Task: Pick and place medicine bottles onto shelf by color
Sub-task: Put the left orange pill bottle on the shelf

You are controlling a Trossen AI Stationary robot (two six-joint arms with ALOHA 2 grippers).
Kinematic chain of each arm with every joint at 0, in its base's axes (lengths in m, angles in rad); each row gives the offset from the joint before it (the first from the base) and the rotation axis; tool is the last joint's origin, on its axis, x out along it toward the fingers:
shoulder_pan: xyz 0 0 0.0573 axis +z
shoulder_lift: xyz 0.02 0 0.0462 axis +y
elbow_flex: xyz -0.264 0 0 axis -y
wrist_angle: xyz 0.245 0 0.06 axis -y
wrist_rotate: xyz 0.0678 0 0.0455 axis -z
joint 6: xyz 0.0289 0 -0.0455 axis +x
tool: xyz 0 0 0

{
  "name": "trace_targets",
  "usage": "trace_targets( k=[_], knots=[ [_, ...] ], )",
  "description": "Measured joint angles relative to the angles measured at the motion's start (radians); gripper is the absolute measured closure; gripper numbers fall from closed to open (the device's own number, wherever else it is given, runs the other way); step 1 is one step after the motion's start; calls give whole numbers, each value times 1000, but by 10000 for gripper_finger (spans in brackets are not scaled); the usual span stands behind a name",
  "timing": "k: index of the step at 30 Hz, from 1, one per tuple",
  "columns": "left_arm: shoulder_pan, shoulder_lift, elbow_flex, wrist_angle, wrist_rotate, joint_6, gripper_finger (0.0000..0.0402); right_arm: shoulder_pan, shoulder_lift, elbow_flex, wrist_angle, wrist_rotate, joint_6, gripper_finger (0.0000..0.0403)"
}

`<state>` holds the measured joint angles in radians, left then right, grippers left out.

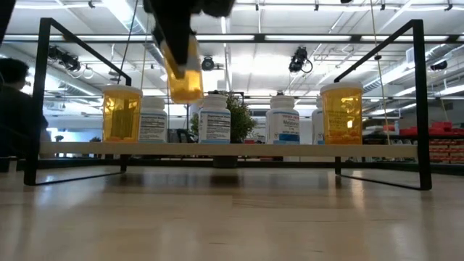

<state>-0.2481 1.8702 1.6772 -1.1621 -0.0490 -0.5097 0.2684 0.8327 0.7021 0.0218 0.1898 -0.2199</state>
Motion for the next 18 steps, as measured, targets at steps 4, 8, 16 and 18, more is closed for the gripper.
trace_targets(
  k=[4,8,16,18],
  knots=[
    [37,51,0,1,0,67,182,0,-5,0,-4,5,0,119],
    [56,82,0,1,0,111,188,0,-8,0,-28,29,1,119],
    [57,116,0,59,1,131,185,3,-19,0,-39,42,6,119],
    [54,126,0,80,-1,153,182,3,-22,0,-43,42,11,119]
  ],
)
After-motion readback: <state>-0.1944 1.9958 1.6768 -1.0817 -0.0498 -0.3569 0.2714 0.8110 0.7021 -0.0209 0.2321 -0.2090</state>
